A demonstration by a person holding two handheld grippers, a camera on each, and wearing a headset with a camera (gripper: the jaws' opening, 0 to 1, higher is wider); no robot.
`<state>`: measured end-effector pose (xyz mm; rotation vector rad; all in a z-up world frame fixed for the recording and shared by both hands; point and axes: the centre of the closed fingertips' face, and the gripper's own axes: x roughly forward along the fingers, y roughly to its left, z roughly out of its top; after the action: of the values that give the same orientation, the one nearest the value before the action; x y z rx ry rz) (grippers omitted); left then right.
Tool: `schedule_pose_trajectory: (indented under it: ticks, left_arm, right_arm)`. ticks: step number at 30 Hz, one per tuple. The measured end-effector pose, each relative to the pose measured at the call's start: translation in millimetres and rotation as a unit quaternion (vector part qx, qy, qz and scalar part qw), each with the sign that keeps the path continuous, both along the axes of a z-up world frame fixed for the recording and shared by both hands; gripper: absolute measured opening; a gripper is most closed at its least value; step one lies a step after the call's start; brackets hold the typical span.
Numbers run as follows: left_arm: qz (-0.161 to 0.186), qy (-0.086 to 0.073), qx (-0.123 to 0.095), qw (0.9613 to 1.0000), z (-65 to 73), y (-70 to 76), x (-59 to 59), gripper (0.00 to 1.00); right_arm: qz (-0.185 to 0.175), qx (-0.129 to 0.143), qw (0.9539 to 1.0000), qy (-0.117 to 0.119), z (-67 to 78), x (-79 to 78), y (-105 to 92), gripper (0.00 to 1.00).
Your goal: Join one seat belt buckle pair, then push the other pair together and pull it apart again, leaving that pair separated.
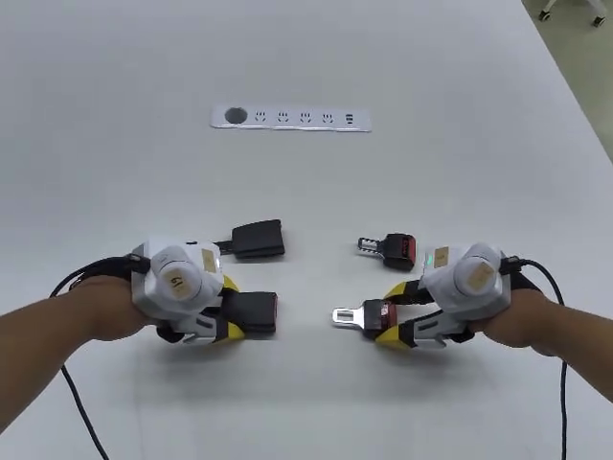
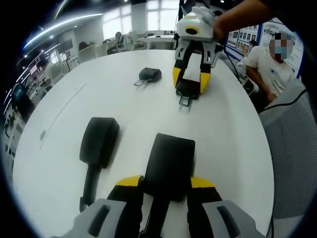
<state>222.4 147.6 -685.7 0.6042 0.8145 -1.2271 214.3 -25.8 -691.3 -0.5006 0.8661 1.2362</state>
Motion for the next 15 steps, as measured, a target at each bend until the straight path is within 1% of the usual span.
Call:
schedule_pose_trajectory:
  ticks: [6, 9, 11, 15]
  left_arm:
    - [0.001, 0.002, 0.007, 1.0, 0.5, -1.1, -0.3, 0.35]
    - [0.0, 0.004, 0.013, 0.9999, 1.1, -2.0, -0.7, 0.35]
    - [-0.001, 0.005, 0.017, 0.9998, -0.9, -1.2, 0.5, 0.35]
    - [-0.006, 0.006, 0.022, 0.9997, -2.0, -1.8, 0.9, 0.35]
  right_arm:
    - [0.009, 0.017, 0.9998, -0.005, 2.3, -1.6, 23.5, 0.33]
    - [0.014, 0.028, 0.9995, -0.008, 2.2, 2.8, 34.4, 0.33]
    - [0.018, 0.035, 0.9992, -0.01, 2.9, 2.4, 42.5, 0.33]
    - [0.02, 0.038, 0.999, -0.01, 3.3, 2.5, 51.6, 0.33]
